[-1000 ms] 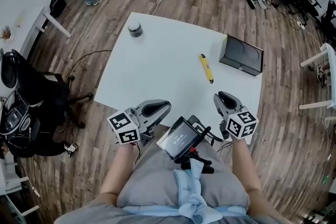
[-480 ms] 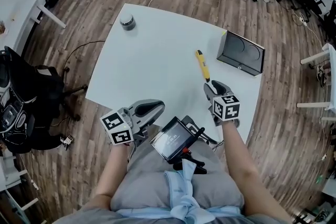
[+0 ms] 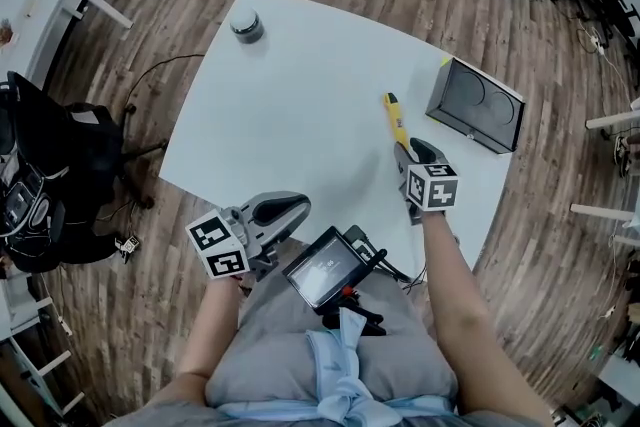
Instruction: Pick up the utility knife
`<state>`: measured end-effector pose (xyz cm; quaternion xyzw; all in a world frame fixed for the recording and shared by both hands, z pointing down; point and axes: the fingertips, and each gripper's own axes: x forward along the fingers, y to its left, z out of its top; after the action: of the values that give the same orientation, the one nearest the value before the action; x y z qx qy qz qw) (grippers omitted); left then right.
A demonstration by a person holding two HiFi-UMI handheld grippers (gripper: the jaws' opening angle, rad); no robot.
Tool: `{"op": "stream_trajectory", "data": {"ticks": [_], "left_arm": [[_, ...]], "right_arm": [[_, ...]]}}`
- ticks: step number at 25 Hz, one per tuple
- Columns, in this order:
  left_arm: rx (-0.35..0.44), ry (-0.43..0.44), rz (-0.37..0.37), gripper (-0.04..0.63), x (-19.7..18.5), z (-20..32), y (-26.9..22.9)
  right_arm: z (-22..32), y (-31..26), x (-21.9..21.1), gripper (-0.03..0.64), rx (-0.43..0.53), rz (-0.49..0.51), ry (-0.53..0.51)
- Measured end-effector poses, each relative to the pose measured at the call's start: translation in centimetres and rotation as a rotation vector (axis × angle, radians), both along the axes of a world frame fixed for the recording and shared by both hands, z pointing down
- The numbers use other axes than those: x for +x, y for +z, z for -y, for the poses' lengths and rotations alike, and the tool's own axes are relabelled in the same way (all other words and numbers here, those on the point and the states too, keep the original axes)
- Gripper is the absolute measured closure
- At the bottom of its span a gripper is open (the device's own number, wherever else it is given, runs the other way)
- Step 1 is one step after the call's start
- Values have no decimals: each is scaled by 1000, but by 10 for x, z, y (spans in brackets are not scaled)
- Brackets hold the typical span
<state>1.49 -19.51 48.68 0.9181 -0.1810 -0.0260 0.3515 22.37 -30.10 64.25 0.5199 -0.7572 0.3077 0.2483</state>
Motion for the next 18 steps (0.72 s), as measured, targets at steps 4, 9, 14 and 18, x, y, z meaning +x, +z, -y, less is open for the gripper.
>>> {"op": "stream_trajectory", "data": {"ticks": [4, 9, 14, 18], "left_arm": [[-28, 16, 0, 575, 6, -1, 7], [-49, 35, -10, 575, 13, -1, 12], [-60, 53, 3, 575, 20, -1, 15], [-74, 60, 11, 575, 19, -3, 19]], "right_arm": [[12, 5, -3, 492, -9, -25, -24], [21, 13, -6, 492, -16, -48, -41], [32, 14, -7, 492, -8, -52, -46], [43, 15, -13, 492, 5, -63, -62]]}}
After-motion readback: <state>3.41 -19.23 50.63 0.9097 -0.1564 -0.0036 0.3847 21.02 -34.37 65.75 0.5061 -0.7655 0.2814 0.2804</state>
